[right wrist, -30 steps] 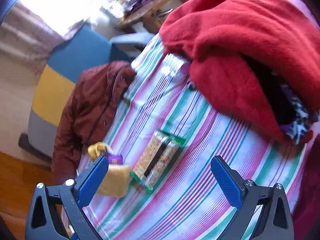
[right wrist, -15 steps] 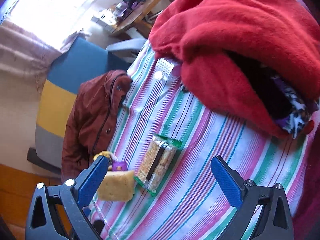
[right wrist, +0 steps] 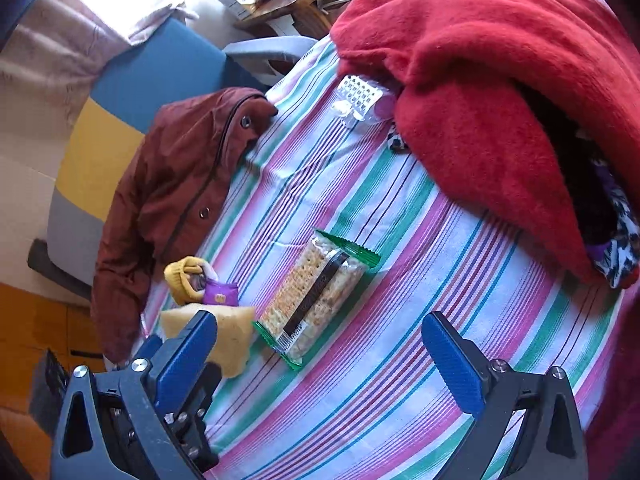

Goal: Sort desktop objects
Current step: 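Grasp the yellow sponge with the left tool while the right tool grasps the cracker packet, then carry the sponge and cracker packet over the gold tray with both tools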

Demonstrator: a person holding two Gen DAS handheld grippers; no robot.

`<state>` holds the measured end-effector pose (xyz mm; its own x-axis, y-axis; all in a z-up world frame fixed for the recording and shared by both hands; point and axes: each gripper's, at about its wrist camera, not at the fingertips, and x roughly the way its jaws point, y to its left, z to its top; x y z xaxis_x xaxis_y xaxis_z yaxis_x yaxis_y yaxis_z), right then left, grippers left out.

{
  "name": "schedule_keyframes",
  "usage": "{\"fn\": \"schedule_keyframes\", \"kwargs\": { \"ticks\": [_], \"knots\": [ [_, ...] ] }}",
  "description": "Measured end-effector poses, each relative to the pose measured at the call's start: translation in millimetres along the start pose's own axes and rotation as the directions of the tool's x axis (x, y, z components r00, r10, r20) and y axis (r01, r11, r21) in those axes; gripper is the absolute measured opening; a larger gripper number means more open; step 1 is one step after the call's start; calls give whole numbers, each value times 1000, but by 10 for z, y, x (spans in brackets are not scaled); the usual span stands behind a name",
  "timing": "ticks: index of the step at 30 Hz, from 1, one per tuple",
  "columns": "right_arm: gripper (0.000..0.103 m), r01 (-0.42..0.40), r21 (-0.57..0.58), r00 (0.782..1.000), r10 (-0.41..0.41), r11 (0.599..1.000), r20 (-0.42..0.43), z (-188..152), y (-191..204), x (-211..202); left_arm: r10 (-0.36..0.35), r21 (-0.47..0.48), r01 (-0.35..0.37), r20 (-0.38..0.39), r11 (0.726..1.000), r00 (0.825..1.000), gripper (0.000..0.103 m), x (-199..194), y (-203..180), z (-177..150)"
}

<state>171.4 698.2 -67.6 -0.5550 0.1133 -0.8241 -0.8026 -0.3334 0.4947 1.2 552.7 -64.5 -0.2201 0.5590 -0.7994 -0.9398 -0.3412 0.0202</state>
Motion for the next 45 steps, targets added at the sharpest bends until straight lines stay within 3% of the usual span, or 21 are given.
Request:
{"fn": "schedule_keyframes", "kwargs": {
  "ticks": [4, 8, 18, 24, 30, 36, 39, 41, 43, 45],
  "knots": [
    [103, 33, -9, 999, -33, 999, -11, -6, 5, 41, -8, -20, 7, -36, 1000, 999, 70, 93, 83, -19],
    [103, 69, -27, 997, -70, 997, -16, -10, 29, 87, -42, -36, 41, -26, 998, 999, 60, 58, 193, -146],
    [103, 157, -101, 985, -162, 982, -50, -1, 208, 321, -74, -167, 72, -9, 983, 997, 59, -277, 537, -601],
    [102, 210, -129, 976, -215, 969, -28, 49, 436, 570, -45, -185, 46, 11, 982, 999, 59, -540, 539, -863],
    [78, 287, -199, 953, -301, 937, -40, 42, 549, 849, -31, -205, 32, 12, 978, 999, 60, -684, 584, -1069],
    [78, 298, -221, 950, -312, 929, -30, 92, 553, 907, -42, -189, 40, -4, 981, 999, 66, -638, 537, -1031],
    [78, 326, -279, 939, -344, 903, -17, 73, 606, 942, -28, -168, 24, -19, 986, 999, 66, -599, 468, -1019],
    [68, 342, -334, 932, -363, 878, -1, 46, 664, 947, -35, -166, 31, -20, 986, 999, 53, -584, 438, -1037],
    [58, 329, -369, 935, -353, 870, 1, 20, 714, 941, -40, -164, 38, -9, 986, 999, 46, -616, 417, -1058],
    [56, 322, -417, 936, -353, 850, 3, -28, 781, 950, -22, -166, 21, -8, 986, 1000, 43, -648, 412, -1087]
  ]
}}
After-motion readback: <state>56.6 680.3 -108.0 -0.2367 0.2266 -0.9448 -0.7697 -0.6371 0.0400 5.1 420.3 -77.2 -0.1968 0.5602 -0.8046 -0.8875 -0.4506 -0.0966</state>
